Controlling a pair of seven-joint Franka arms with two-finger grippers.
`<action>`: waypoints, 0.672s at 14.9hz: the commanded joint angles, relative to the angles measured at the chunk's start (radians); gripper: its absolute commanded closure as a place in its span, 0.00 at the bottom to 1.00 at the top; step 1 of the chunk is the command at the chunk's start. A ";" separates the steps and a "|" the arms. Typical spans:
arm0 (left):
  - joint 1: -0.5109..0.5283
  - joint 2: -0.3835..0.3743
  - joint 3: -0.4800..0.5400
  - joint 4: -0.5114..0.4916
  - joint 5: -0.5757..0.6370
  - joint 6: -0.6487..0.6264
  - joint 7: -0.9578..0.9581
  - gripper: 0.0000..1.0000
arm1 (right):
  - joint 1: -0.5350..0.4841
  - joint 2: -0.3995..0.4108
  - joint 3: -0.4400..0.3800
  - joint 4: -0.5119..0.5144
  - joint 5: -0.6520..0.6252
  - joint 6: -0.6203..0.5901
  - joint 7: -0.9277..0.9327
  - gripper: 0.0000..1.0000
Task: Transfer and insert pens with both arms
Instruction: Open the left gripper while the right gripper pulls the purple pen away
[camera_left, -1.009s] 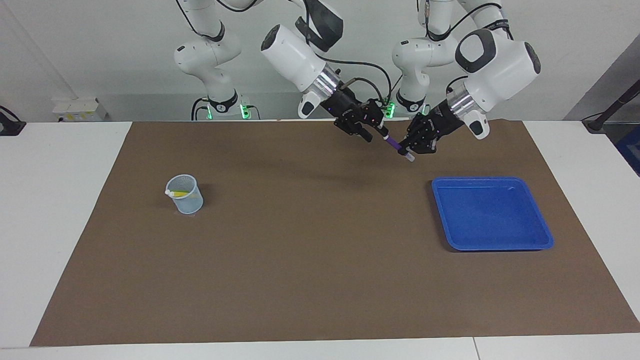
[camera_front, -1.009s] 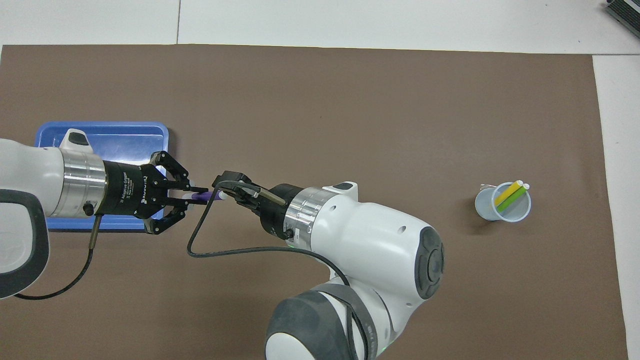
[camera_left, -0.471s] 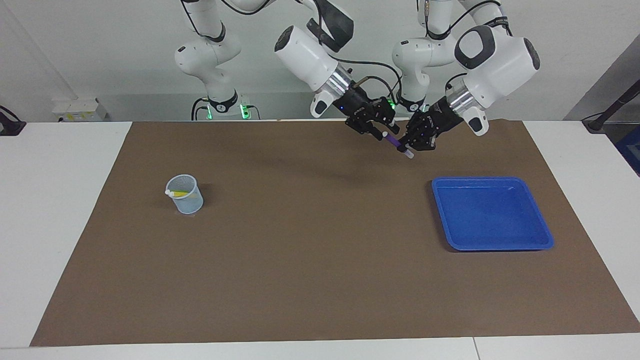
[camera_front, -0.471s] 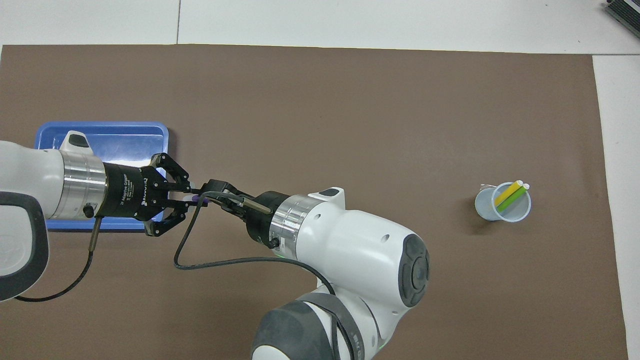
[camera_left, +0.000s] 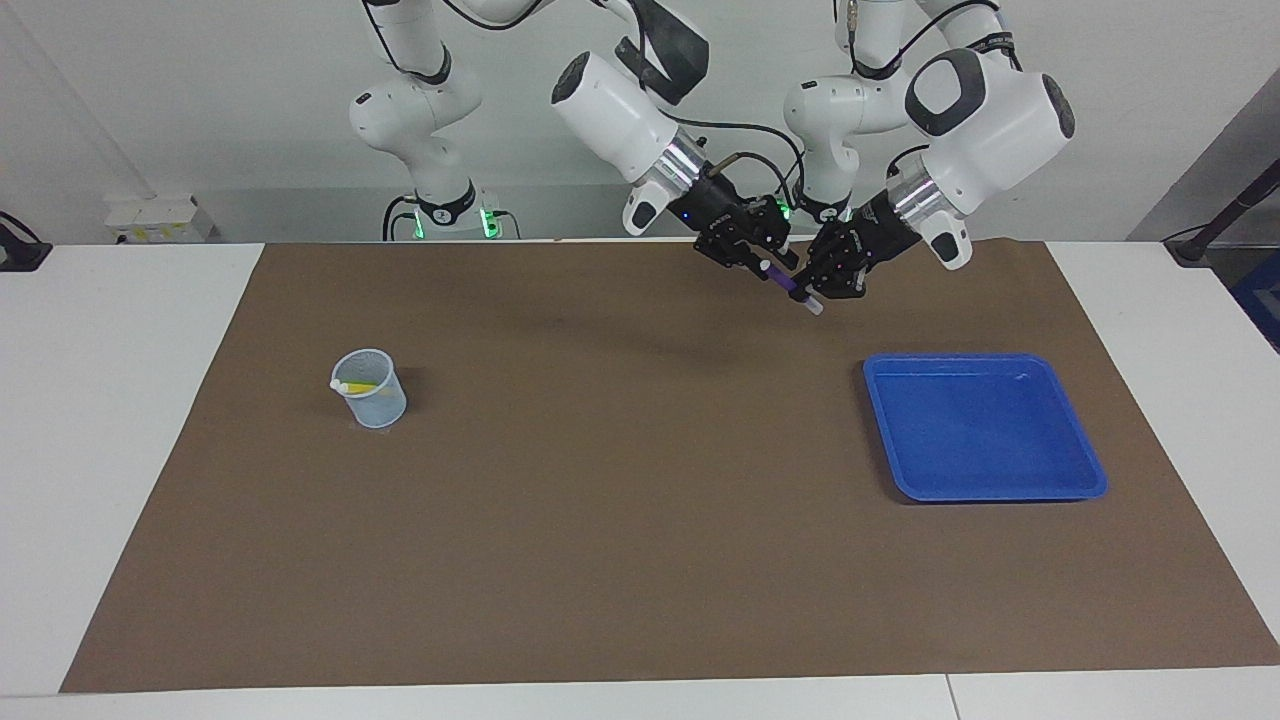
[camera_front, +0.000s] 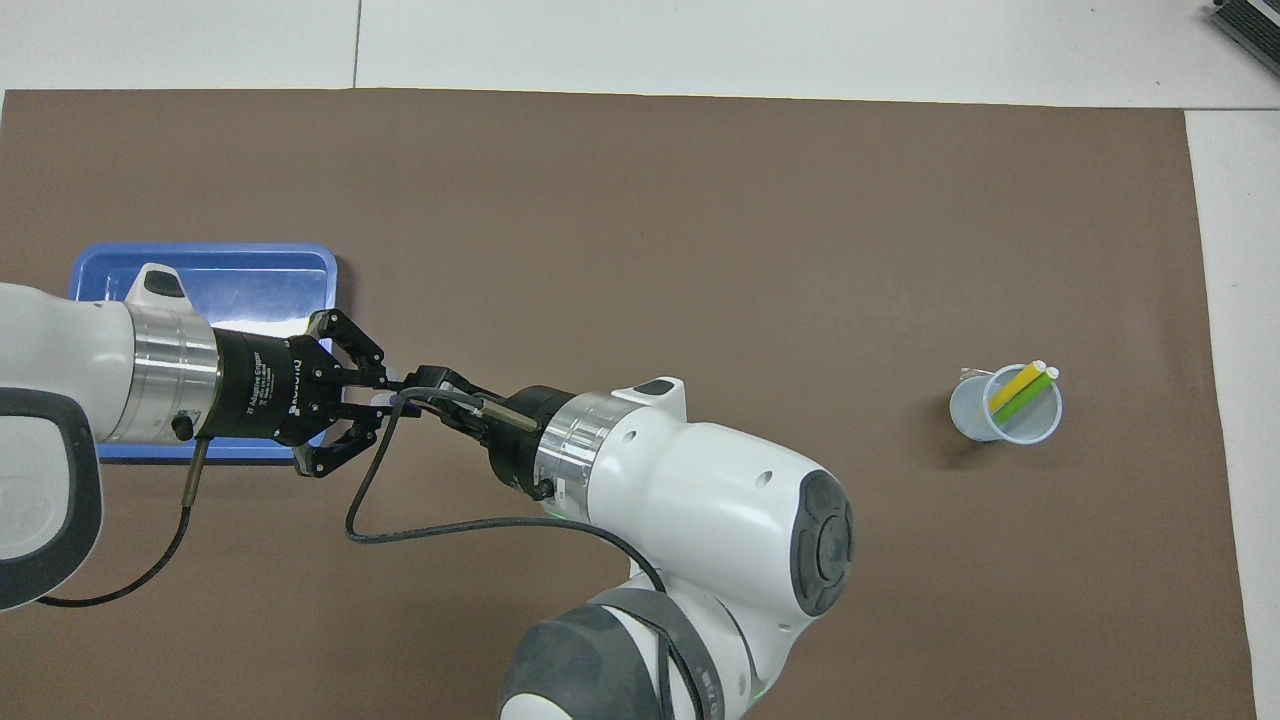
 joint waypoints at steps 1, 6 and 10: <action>-0.016 -0.033 0.017 -0.025 -0.018 -0.016 -0.014 1.00 | 0.003 0.009 -0.001 0.007 0.010 0.012 -0.002 0.65; -0.016 -0.038 0.017 -0.025 -0.018 -0.019 -0.014 1.00 | 0.000 0.007 0.000 -0.006 0.010 0.009 -0.008 1.00; -0.016 -0.038 0.017 -0.025 -0.018 -0.019 -0.014 1.00 | -0.005 0.007 -0.001 -0.007 0.010 0.009 -0.006 1.00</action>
